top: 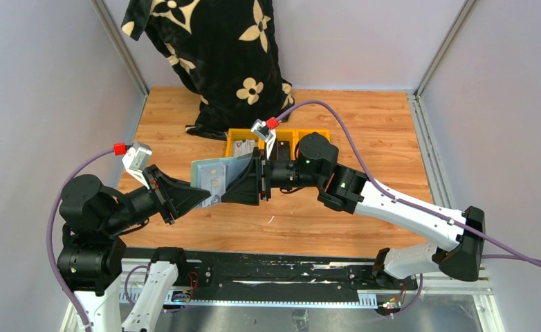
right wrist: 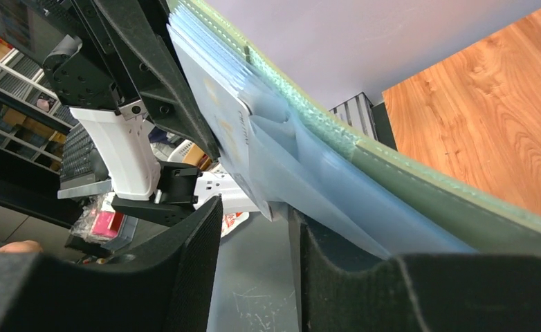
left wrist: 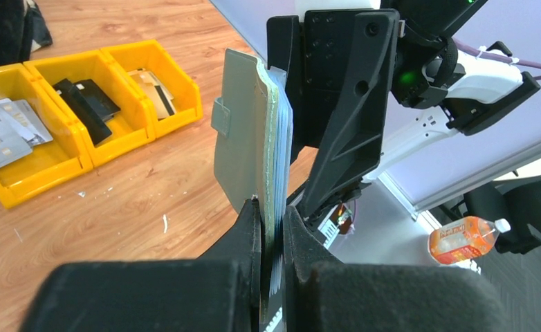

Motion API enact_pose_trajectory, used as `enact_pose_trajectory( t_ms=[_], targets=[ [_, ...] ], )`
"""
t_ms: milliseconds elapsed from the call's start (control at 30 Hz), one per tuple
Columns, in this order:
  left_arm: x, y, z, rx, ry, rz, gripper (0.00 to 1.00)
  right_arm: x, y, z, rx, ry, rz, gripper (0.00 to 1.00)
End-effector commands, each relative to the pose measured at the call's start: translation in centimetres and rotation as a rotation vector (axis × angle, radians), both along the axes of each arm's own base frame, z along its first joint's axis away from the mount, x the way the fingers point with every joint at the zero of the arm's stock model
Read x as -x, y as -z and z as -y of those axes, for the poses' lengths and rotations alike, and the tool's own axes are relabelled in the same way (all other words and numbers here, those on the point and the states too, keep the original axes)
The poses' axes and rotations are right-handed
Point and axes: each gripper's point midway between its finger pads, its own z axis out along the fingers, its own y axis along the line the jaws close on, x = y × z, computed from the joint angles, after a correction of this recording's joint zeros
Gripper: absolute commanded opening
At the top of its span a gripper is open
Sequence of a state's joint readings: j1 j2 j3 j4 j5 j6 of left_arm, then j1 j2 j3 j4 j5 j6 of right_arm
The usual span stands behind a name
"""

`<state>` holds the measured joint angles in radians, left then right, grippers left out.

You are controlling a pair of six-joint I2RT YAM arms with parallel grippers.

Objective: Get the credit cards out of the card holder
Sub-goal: Remove the credit card from the card holder.

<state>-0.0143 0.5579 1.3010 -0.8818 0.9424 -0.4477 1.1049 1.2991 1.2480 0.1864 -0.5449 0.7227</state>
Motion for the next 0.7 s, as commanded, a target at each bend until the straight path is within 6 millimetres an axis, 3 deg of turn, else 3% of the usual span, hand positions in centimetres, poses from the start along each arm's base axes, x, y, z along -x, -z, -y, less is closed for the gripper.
enact_pose_trajectory(
  t_ms=[0,333,567,667],
  targets=[
    [1.2,1.0,0.7,0.013,0.088,-0.072,0.00,2.0,-5.5,0.4,-0.166,-0.064,0.062,0.44],
    [0.3,1.9,0.5,-0.001,0.072,-0.092,0.00,0.7,-6.9,-0.3,-0.229,0.001,0.025,0.41],
    [-0.3,2.4,0.6,-0.005,0.078,-0.112,0.00,0.6,-6.2,-1.2,-0.224,-0.023,-0.005,0.18],
    [-0.6,2.8,0.7,-0.005,0.099,-0.130,0.11,0.1,-5.5,-0.7,-0.211,0.006,-0.014,0.09]
  ],
)
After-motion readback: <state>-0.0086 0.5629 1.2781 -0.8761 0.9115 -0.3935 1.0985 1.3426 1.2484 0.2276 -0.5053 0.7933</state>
